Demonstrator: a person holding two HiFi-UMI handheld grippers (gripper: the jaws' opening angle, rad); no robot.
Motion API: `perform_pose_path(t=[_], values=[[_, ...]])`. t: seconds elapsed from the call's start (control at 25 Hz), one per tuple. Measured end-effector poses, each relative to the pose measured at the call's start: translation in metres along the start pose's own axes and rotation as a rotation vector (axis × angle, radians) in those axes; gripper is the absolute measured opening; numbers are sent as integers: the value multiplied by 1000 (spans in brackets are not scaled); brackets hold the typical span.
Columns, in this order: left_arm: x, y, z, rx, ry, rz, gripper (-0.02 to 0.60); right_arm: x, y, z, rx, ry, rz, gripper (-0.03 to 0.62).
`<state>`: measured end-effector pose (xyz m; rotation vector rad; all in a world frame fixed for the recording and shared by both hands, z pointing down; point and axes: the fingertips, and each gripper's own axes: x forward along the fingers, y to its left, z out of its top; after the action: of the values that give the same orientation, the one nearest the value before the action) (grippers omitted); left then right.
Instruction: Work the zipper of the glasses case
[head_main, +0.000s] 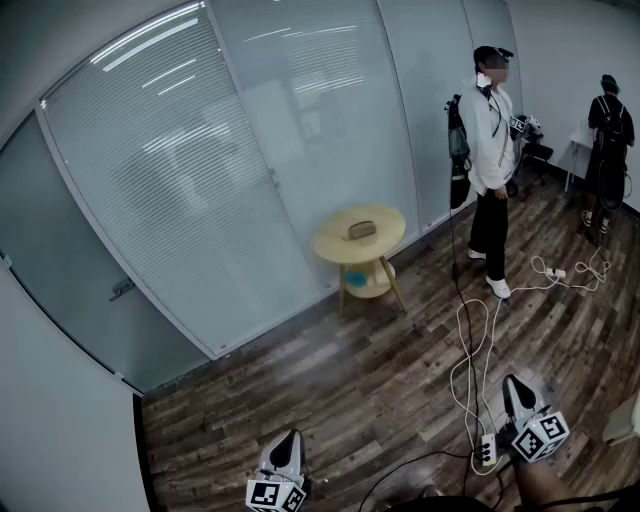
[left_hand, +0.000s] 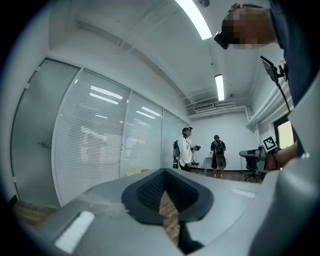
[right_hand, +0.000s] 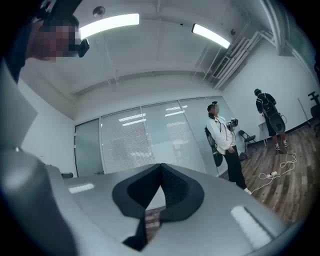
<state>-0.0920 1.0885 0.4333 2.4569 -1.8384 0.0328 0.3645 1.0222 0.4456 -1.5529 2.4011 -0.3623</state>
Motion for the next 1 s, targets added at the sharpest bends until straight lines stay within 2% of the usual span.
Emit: perform_pose_path(t=[0.2, 0.56, 0.84, 0.92, 1.0], values=[[10, -11, -6, -20, 13, -4, 3, 0, -9, 4, -18, 9, -1, 6], [37, -19, -2, 37, 19, -19, 3, 13, -23, 6, -23, 41, 32, 6], [62, -52, -14, 45, 6, -14, 3, 17, -48, 2, -129, 71, 74, 6], [73, -51, -21, 27, 18, -4, 3, 29, -62, -6, -119, 97, 69, 7], [86, -44, -28, 45, 45, -9, 3, 45, -74, -18, -59, 137, 64, 8]])
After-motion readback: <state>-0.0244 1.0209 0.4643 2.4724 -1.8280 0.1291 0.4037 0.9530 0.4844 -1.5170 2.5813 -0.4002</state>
